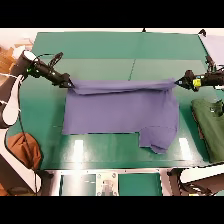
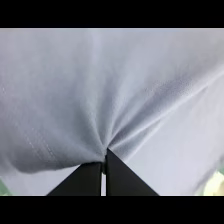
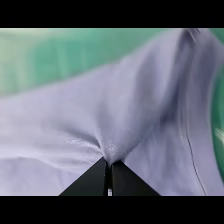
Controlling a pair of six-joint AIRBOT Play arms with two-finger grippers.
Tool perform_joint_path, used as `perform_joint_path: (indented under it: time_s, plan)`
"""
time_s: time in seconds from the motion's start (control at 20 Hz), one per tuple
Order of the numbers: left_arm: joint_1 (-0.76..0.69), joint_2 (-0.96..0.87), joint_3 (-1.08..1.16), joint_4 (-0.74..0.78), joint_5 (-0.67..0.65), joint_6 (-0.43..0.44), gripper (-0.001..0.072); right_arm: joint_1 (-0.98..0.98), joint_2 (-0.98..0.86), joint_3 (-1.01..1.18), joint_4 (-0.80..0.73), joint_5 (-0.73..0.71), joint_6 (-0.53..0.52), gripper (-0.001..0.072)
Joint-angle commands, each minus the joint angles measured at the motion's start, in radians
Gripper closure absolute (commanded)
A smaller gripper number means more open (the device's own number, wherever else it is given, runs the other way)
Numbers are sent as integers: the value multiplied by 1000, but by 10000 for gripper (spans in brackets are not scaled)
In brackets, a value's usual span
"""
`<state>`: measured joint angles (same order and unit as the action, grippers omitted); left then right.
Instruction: Fold the shirts.
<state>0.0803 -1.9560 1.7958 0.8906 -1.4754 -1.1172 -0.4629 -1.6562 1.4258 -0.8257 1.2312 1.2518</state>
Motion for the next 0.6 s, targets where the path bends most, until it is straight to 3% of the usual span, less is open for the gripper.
perform_joint_path:
  time_s: [0.0, 0.55]
  plan:
    - [2, 0, 0, 28, -110, -8, 680, -6, 13, -18, -133, 119, 50, 699]
    - [-16, -8, -5, 101, -147, -60, 680, -6, 13, -182, -181, 50, 50, 698]
